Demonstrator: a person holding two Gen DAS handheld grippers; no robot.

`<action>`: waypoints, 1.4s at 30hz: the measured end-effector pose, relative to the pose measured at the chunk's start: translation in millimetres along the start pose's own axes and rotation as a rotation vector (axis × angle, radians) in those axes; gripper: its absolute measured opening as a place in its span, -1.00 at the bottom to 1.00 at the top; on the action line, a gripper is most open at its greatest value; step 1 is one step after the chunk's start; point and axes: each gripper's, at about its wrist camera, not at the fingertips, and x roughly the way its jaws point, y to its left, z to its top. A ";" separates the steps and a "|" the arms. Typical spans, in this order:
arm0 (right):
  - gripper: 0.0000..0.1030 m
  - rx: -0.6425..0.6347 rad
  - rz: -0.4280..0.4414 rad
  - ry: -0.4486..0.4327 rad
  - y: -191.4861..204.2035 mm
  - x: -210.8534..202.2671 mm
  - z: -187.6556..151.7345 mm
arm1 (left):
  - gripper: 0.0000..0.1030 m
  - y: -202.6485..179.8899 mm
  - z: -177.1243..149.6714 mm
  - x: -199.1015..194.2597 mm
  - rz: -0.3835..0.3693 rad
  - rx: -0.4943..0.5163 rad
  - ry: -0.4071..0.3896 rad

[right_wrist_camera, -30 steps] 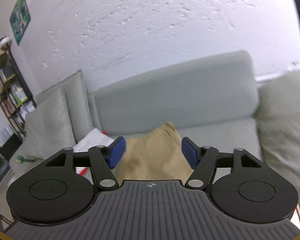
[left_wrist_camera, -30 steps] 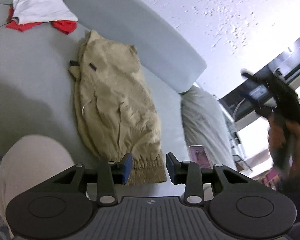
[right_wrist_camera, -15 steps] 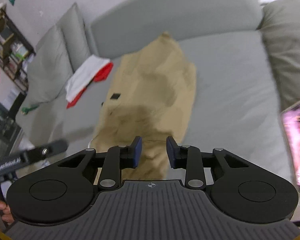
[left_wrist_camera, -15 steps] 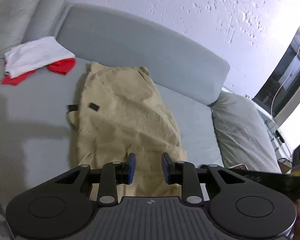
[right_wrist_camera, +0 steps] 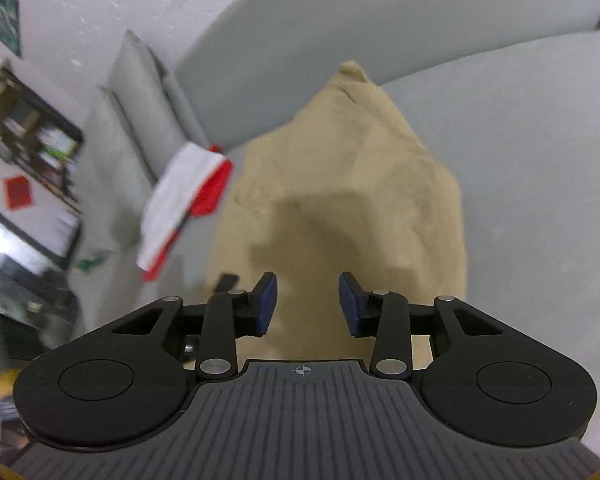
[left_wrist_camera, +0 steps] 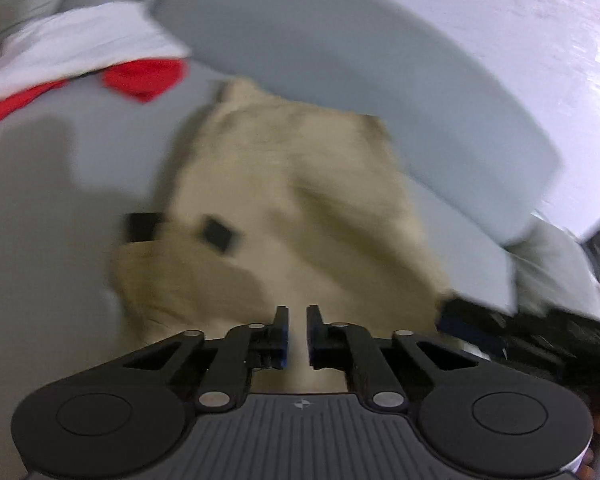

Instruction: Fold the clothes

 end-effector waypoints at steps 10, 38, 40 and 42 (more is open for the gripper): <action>-0.82 0.324 -0.243 -0.208 -103.5 0.6 29.4 | -0.92 45.0 -7.4 -12.3 -0.119 -0.168 -0.051; -0.74 0.461 -0.305 -0.464 -93.4 8.0 43.5 | -0.60 56.3 24.1 -47.8 -0.045 -0.387 -0.085; -0.73 0.477 -0.321 -0.496 -72.8 -19.1 39.1 | -0.41 35.6 15.6 -78.3 -0.082 -0.268 -0.067; -0.48 0.426 -0.265 -0.467 -42.7 -43.4 30.3 | -0.26 13.4 3.1 -104.9 -0.117 -0.125 -0.047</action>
